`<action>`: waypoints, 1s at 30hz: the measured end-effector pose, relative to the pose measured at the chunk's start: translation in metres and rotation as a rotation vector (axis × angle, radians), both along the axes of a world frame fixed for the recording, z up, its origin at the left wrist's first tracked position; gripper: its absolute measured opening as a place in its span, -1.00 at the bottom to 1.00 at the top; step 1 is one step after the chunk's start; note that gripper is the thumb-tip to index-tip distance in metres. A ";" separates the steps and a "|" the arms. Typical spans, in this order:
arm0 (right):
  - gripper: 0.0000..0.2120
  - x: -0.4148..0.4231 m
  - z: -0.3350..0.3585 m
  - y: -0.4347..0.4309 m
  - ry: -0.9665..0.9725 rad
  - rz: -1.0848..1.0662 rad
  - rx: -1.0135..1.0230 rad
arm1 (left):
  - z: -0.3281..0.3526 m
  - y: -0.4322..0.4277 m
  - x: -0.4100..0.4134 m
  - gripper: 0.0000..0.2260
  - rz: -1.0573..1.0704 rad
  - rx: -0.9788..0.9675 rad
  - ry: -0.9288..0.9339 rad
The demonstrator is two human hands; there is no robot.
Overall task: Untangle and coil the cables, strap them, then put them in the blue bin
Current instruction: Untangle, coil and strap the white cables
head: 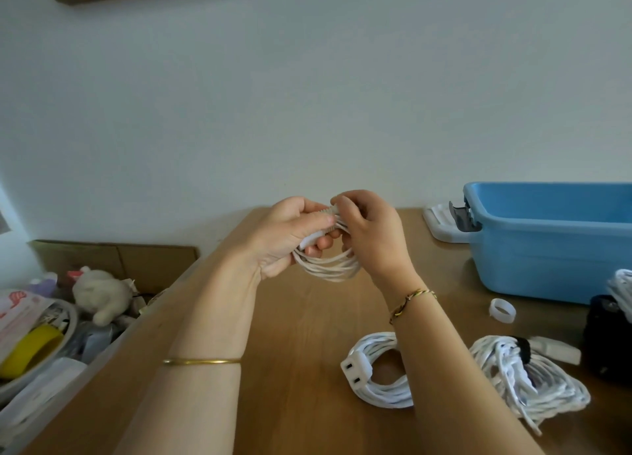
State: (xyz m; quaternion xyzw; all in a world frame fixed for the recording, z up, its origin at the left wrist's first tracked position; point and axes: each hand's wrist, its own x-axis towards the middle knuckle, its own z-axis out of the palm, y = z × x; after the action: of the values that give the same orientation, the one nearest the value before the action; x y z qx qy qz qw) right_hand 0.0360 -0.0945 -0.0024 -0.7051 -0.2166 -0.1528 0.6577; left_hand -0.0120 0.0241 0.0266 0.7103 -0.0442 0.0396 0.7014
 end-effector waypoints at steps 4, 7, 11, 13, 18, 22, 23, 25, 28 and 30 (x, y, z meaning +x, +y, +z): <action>-0.85 -0.003 0.000 -0.013 0.020 0.256 -0.031 | -0.003 0.005 0.003 -0.93 0.048 -0.044 -0.014; -0.75 -0.004 0.003 -0.026 0.119 0.426 -0.084 | -0.004 0.006 0.005 -0.93 0.050 -0.067 0.011; -0.79 -0.007 0.007 -0.034 0.079 0.422 -0.210 | -0.009 0.003 0.007 -0.94 0.055 -0.079 0.058; -0.74 -0.006 0.008 -0.036 0.062 0.414 -0.288 | -0.010 0.003 0.007 -0.93 0.074 -0.038 0.050; -0.55 -0.001 0.007 -0.035 0.037 0.346 -0.343 | -0.007 0.002 0.007 -0.90 0.101 0.063 0.003; -0.54 -0.001 0.003 -0.033 0.031 0.325 -0.261 | -0.007 0.001 0.007 -0.88 0.063 0.002 0.026; -0.55 -0.001 0.001 -0.034 0.030 0.329 -0.242 | -0.008 0.001 0.007 -0.88 0.042 -0.029 0.044; -0.56 -0.001 -0.001 -0.035 0.028 0.327 -0.217 | -0.008 0.000 0.008 -0.88 -0.004 -0.073 0.070; -0.58 -0.001 -0.004 -0.036 0.053 0.316 -0.178 | -0.011 0.001 0.009 -0.86 -0.036 -0.074 0.090; -0.56 -0.002 -0.004 -0.037 0.090 0.337 -0.147 | -0.013 0.002 0.010 -0.88 -0.023 -0.037 0.088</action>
State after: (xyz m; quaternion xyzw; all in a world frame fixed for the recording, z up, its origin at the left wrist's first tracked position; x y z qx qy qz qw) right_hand 0.0342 -0.1313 -0.0065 -0.7113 -0.3124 0.0075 0.6296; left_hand -0.0017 0.0263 0.0137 0.6977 -0.0207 0.0008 0.7161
